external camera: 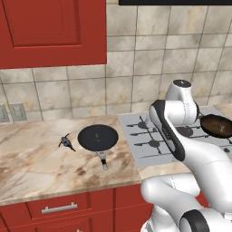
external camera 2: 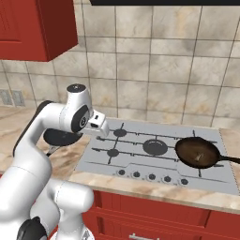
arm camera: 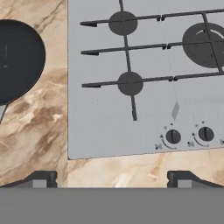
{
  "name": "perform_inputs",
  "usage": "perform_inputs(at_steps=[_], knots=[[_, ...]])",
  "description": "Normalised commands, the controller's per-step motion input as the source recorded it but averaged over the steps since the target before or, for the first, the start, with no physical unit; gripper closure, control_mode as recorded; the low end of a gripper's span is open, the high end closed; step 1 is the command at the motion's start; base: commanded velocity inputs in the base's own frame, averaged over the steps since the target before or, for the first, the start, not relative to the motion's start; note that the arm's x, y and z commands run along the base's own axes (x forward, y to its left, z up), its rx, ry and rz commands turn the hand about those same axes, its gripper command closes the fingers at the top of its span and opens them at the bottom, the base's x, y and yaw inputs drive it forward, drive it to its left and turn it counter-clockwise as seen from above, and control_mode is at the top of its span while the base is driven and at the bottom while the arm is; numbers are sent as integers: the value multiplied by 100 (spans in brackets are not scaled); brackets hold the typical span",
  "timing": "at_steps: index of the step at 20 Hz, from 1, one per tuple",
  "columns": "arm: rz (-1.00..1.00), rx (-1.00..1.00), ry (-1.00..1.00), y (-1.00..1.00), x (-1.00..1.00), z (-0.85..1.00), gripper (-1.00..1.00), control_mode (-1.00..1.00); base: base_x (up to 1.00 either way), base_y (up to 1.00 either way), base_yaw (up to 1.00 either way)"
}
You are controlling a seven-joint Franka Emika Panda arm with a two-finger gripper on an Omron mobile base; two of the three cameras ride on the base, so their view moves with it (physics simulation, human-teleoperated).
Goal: Place both pans onto different burners. Then place the mushroom and the fish on different pans.
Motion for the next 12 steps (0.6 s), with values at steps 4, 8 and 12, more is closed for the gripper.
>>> perform_inputs(at_steps=[4,8,12], knots=[[0,0,0,0,0,0,-100,100,5,18,0],[0,0,0,0,0,0,-100,100,0,46,0],[0,0,0,0,0,0,-100,100,3,37,0]])
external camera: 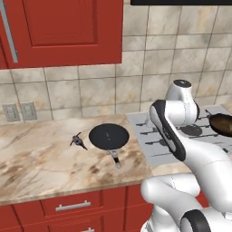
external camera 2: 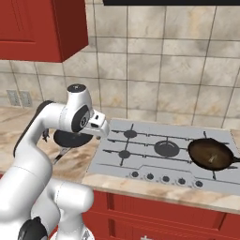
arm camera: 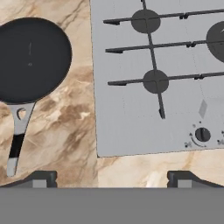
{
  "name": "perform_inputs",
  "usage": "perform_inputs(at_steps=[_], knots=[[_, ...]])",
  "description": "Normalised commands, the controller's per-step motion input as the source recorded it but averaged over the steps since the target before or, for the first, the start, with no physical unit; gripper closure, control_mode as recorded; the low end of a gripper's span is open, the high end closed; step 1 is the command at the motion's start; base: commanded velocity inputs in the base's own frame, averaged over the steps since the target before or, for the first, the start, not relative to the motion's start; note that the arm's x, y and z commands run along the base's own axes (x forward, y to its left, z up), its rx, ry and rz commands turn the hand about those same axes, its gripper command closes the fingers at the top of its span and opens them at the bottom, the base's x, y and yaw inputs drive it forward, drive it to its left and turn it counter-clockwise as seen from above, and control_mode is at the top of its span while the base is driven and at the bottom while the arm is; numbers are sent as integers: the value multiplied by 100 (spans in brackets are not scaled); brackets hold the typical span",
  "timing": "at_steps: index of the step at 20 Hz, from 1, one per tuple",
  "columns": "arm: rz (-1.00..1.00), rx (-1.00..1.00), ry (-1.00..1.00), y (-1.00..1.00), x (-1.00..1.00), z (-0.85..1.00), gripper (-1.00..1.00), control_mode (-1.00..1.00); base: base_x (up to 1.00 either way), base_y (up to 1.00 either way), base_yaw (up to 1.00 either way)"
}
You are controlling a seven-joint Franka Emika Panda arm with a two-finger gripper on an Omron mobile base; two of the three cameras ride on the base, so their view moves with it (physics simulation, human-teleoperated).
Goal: Place both pans onto different burners. Then place the mushroom and the fish on different pans.
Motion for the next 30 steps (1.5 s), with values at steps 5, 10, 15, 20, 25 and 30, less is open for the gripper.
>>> perform_inputs(at_steps=[5,10,15,20,25,30], knots=[[0,0,0,0,0,0,-100,100,30,9,0],[0,0,0,0,0,0,-100,100,36,3,0],[0,0,0,0,0,0,-100,100,33,5,0],[0,0,0,0,11,0,-100,-100,9,0,0],[0,0,1,32,13,-4,-100,-100,0,0,0],[0,0,5,55,5,-12,-100,-100,0,0,0]])
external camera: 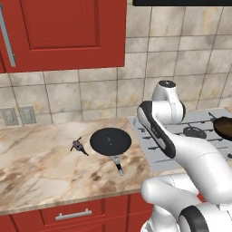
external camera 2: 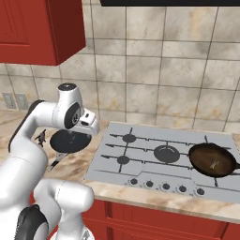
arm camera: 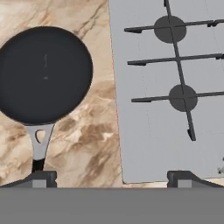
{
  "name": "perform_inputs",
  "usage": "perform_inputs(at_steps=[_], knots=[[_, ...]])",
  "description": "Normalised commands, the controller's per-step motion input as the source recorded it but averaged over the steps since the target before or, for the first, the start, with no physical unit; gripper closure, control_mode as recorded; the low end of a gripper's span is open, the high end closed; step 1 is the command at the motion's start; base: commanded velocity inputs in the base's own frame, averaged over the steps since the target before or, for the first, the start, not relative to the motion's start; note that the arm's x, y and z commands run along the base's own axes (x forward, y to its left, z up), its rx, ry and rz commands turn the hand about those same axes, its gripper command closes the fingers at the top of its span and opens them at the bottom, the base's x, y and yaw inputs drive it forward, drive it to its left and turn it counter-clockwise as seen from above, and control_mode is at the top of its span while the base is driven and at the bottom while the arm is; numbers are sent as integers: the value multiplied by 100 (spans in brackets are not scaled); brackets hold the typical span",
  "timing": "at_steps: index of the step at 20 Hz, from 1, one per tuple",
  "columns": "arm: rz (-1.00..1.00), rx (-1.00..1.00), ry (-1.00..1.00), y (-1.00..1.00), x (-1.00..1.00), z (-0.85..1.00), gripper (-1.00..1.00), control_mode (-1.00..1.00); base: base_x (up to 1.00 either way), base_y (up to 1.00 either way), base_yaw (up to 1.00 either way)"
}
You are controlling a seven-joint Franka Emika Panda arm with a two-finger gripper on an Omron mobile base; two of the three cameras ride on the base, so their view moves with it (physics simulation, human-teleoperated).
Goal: Place both pans onto different burners. Then place the mushroom and the fish on different pans.
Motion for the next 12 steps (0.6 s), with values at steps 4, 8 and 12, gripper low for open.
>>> perform_inputs(at_steps=[4,8,12], knots=[[0,0,4,43,0,-19,-100,-100,0,0,0],[0,0,3,24,0,-18,-100,-100,0,0,0],[0,0,1,27,0,-23,-100,-100,0,0,0]])
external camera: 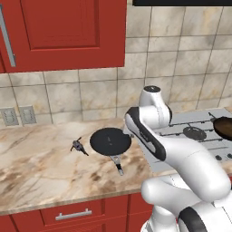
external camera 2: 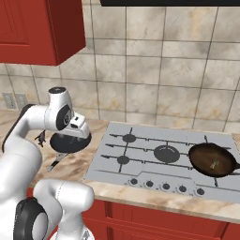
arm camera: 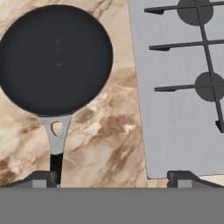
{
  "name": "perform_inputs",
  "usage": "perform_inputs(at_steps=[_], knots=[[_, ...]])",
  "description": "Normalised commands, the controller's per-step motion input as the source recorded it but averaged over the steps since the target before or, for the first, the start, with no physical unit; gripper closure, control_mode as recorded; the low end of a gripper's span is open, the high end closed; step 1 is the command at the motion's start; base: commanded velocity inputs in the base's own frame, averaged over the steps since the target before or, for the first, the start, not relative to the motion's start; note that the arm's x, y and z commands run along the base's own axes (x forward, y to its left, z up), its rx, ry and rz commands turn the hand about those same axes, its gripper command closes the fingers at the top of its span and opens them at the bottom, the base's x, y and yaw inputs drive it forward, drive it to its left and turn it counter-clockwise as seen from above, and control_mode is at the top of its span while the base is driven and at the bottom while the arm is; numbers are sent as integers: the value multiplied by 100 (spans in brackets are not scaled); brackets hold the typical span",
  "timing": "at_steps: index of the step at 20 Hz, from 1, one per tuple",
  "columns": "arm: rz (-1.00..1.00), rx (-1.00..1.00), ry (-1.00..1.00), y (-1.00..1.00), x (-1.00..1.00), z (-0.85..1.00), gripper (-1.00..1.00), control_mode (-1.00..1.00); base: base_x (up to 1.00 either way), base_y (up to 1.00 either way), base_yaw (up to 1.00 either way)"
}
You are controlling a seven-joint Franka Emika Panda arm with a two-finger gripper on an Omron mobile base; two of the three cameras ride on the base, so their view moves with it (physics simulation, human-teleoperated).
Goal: Place both pans onto different burners. Then place the mushroom and the fish on different pans.
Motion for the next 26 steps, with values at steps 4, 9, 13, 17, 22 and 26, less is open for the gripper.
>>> perform_inputs(at_steps=[4,9,13,17,22,26], knots=[[0,0,0,15,0,-27,-100,-100,0,0,0],[0,0,0,11,0,-31,-100,-100,0,0,0],[0,0,3,29,0,-28,-100,-100,0,0,0],[0,0,2,32,0,-26,-100,-100,0,0,0],[0,0,5,32,0,-17,-100,-100,0,0,0],[0,0,5,30,0,-12,-100,-100,0,0,0]])
